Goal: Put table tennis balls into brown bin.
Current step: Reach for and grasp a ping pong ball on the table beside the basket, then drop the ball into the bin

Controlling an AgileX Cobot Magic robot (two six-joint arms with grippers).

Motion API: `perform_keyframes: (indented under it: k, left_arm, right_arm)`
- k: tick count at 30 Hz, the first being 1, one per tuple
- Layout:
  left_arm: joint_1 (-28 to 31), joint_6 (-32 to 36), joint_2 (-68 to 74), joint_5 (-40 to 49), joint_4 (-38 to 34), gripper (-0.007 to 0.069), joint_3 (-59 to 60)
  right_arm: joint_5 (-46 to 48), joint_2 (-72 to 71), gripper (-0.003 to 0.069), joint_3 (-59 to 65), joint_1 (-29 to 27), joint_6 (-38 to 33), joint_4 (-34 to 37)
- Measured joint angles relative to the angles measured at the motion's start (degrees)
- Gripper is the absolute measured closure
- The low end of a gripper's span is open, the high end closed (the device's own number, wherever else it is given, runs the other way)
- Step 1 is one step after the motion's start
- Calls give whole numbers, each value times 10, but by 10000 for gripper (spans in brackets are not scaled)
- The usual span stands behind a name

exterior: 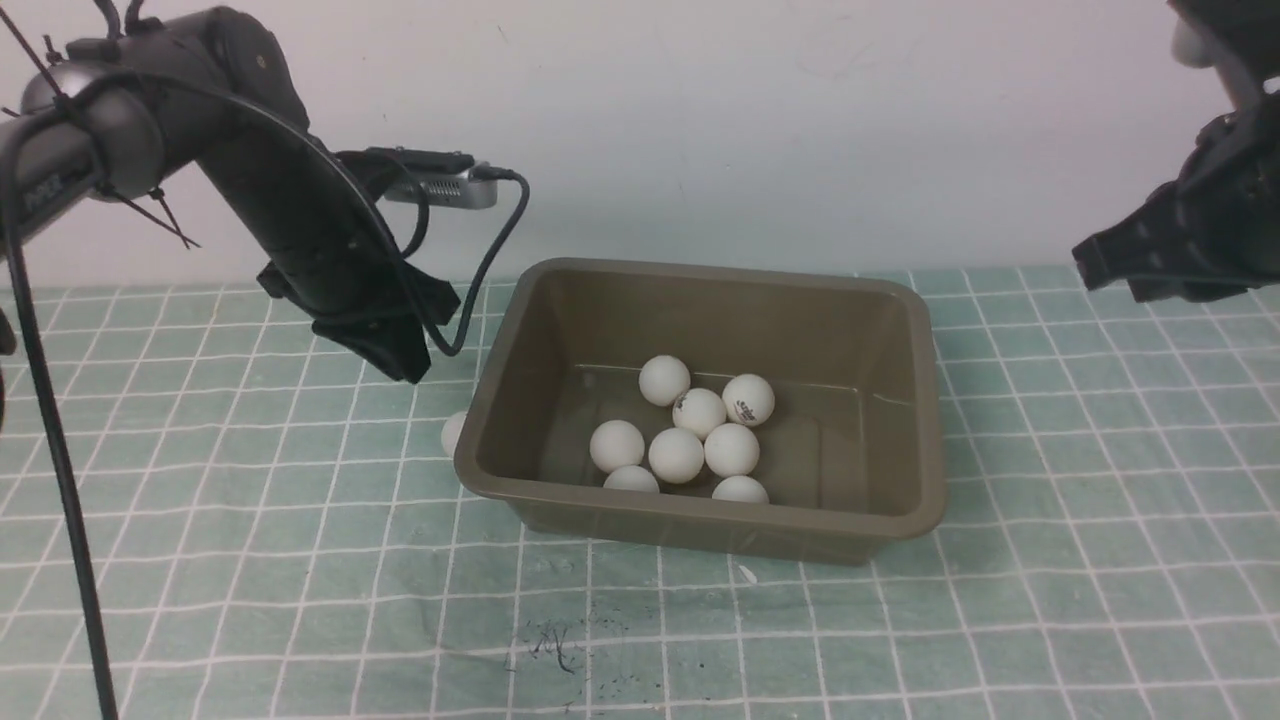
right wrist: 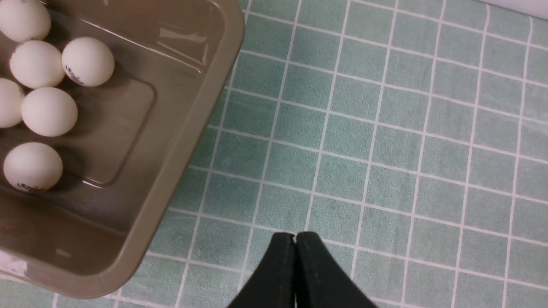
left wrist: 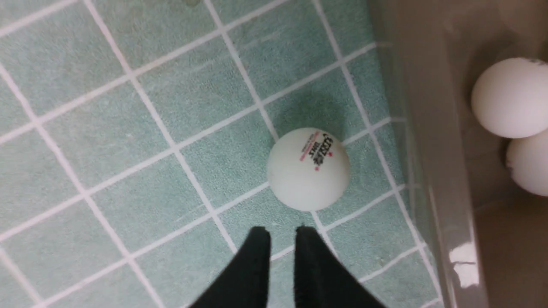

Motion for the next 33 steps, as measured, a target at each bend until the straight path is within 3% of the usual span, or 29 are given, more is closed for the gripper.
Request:
perform_keyframes:
  k: [2,3,6,10,13,15,22,29,33]
  left_arm:
    - [-6,0,18,0,-8,399,0]
    - [-6,0,18,0,-9,388,0]
    - [-19,0,45,-1,-8,197,0]
    - [-22,-3,63,-11,-9,106,0]
    - [-22,-34,73,-13,-1,179,0]
    - [-22,-58,72,-12,15,323,-3]
    - [-23,-87,24,-6,46,293,-73]
    - [-70,-23,-39,4,-75,293,-92]
    - [-116,-2,-10,5,-76,293,-92]
  right_arm:
    - [0,0,673,0,0,0,2]
    - [0,0,673,0,0,0,2]
    - [-1,0,673,0,0,0,3]
    - [-1,0,673,0,0,0,3]
    - [-1,0,673,0,0,0,3]
    - [-1,0,673,0,0,0,2]
    - [38,-8,673,2,0,2,-22]
    - [55,-103,673,6,-13,22,-26]
    - [36,-202,673,42,-17,24,9]
